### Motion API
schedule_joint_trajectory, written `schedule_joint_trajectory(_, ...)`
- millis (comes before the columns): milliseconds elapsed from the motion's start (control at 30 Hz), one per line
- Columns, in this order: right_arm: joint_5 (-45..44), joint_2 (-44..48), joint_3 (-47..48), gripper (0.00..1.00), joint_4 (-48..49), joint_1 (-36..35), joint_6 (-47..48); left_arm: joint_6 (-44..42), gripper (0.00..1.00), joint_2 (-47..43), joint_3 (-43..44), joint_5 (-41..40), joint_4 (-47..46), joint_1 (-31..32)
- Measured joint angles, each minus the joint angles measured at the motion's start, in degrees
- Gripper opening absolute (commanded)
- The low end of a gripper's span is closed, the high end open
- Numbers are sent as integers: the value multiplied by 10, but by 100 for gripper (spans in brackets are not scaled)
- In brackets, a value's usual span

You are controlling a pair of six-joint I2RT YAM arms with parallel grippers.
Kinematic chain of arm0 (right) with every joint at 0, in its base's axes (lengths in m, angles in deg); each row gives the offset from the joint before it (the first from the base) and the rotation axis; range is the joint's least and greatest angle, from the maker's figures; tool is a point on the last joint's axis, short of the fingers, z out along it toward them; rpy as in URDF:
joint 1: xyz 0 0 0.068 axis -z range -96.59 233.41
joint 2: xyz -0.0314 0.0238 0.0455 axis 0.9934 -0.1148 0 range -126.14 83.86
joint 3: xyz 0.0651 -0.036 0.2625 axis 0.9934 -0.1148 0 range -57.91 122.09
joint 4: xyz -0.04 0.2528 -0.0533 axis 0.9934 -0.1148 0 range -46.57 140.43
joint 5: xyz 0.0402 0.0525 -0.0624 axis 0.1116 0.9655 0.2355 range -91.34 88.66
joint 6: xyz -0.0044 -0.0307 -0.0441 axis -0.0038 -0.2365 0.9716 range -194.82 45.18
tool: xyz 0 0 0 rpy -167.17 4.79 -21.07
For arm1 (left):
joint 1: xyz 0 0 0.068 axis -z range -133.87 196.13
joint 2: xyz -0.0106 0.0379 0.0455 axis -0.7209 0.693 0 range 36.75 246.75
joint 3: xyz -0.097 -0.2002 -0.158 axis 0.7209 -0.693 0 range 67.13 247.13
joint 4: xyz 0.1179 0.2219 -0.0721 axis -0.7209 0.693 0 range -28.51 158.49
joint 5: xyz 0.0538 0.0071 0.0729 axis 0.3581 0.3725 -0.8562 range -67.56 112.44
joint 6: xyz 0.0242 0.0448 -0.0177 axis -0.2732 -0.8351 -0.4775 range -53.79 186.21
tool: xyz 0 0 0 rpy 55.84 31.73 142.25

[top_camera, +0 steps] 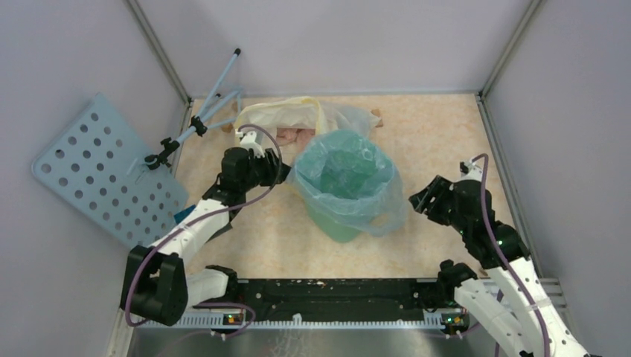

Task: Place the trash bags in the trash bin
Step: Place the trash bag in the trash bin.

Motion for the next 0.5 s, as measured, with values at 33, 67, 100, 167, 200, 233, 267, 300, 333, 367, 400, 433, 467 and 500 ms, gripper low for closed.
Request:
schedule_joint_trajectory(33,3,6,9,60,-7,0,-3,2,57,-9,1,-9,5,0)
schedule_joint_trajectory(67,9,12,16,63,-14,0,-8,5,60,-19,2,-16,10,0)
schedule_joint_trajectory(100,18,17,21,64,-18,0,-12,8,62,-32,2,-24,13,0)
schedule_joint_trajectory(167,44,29,23,64,-24,0,-22,14,66,-58,2,-34,17,0)
schedule_joint_trajectory(200,59,35,23,64,-30,0,-28,17,68,-72,2,-39,17,0)
schedule_joint_trajectory(233,73,40,22,63,-35,0,-37,20,69,-82,2,-41,17,0)
schedule_joint_trajectory(267,85,46,20,63,-38,0,-45,24,70,-90,4,-43,20,0)
schedule_joint_trajectory(300,95,52,15,63,-36,0,-54,29,72,-96,7,-45,25,0)
schedule_joint_trajectory(333,106,58,4,63,-33,0,-66,32,74,-99,12,-47,32,0)
schedule_joint_trajectory(367,112,63,-7,63,-31,0,-75,36,76,-100,20,-52,44,0)
schedule_joint_trajectory(400,121,68,-25,63,-28,0,-86,39,78,-100,27,-56,56,0)
schedule_joint_trajectory(433,130,71,-44,62,-24,0,-97,44,81,-100,34,-62,70,0)
schedule_joint_trajectory(467,142,74,-66,62,-17,0,-109,48,81,-101,40,-69,83,-1)
schedule_joint_trajectory(500,155,76,-89,60,-9,0,-122,50,81,-102,44,-74,91,-2)
